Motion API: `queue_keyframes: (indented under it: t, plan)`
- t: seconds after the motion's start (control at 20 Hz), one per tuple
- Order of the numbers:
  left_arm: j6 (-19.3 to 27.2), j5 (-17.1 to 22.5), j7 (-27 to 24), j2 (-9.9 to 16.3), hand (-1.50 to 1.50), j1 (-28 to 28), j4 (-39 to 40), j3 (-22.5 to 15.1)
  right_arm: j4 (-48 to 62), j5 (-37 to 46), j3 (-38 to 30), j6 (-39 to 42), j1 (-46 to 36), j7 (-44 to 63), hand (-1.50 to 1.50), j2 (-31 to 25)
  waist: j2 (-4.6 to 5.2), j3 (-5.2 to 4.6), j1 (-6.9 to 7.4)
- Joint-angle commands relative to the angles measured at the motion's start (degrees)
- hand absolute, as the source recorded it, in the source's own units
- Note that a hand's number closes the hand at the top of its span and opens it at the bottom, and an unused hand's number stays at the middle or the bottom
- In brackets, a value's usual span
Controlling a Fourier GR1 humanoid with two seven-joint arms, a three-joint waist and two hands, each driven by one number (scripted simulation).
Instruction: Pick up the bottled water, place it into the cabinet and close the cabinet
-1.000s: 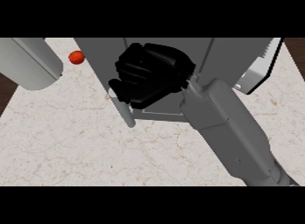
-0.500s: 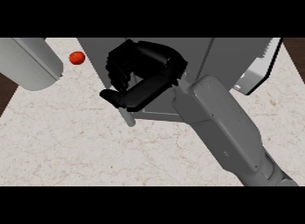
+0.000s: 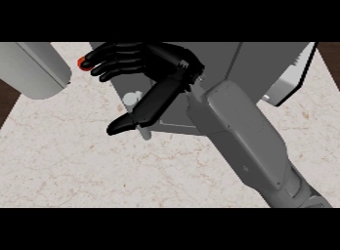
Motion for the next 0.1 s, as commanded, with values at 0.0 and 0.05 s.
queue_keyframes:
  t: [0.0, 0.05]
  plan:
    - [-0.68, -1.12, -0.06, -0.09, -1.50, -2.05, 0.30, -0.39, 4.30, 3.45, -8.51, -7.57, -10.09, -3.70, -1.50, -3.57, 0.62, 0.40, -0.28]
    - [-0.51, 0.75, 1.24, 1.05, -1.50, -2.52, 0.10, -0.10, 4.59, 2.55, -9.35, -6.04, -9.59, -3.65, -1.50, -4.90, 0.83, 0.46, -0.57]
